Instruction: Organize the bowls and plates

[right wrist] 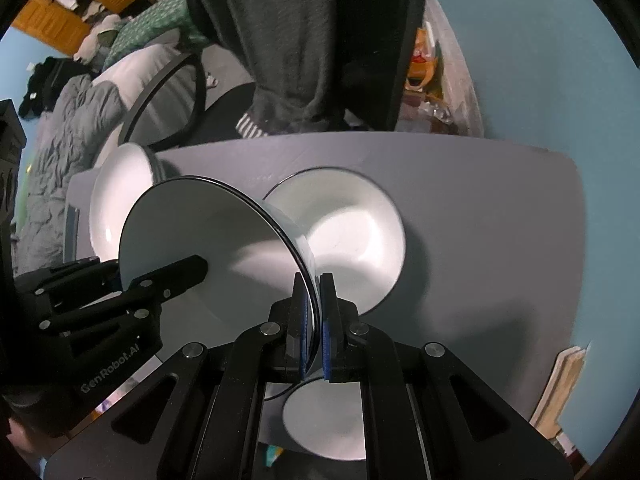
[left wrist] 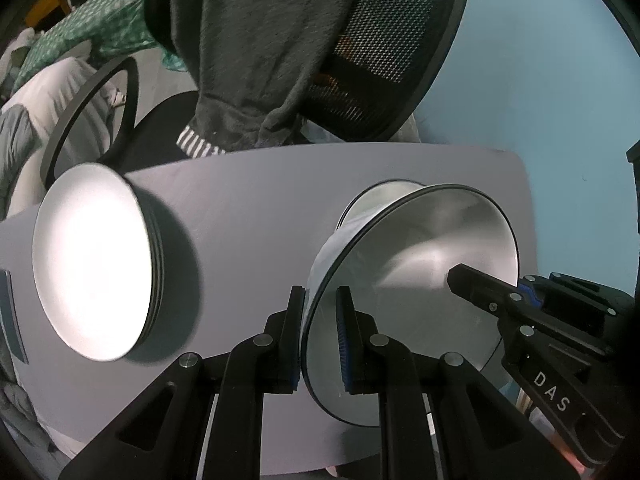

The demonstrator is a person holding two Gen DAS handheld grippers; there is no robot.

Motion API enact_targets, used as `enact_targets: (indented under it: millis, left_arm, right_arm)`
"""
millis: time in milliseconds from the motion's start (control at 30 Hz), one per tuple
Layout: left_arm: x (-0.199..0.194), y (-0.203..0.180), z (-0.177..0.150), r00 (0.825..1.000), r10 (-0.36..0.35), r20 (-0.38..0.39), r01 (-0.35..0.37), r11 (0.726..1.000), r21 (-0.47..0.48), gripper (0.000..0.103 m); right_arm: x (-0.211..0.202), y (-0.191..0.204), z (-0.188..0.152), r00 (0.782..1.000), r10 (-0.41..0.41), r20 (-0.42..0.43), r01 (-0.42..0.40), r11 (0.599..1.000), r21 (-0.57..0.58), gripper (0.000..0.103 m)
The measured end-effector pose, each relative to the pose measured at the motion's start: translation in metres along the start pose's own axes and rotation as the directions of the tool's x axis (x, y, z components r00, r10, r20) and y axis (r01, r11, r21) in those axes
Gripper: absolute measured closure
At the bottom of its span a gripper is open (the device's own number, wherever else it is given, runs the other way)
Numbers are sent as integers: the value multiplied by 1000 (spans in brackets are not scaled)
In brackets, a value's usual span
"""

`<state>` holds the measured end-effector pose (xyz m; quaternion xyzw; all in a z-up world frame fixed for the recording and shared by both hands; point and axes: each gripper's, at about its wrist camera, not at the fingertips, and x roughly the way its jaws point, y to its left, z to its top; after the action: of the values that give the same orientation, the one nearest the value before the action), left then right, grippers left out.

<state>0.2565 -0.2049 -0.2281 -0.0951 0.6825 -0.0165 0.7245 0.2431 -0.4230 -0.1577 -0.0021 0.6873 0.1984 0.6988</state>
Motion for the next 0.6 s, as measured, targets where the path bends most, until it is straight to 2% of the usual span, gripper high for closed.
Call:
enact_targets:
  millis: [300, 600]
  left_arm:
    - [16, -11, 13, 998, 30, -47, -28, 999, 32, 89]
    - [20, -21, 13, 996, 60, -63, -55, 996, 66, 89]
  right_arm:
    - [8, -18, 16, 1000, 3, -18, -3, 999, 35, 97]
    - [20, -30, 15, 999, 22, -42, -19, 998, 63, 97]
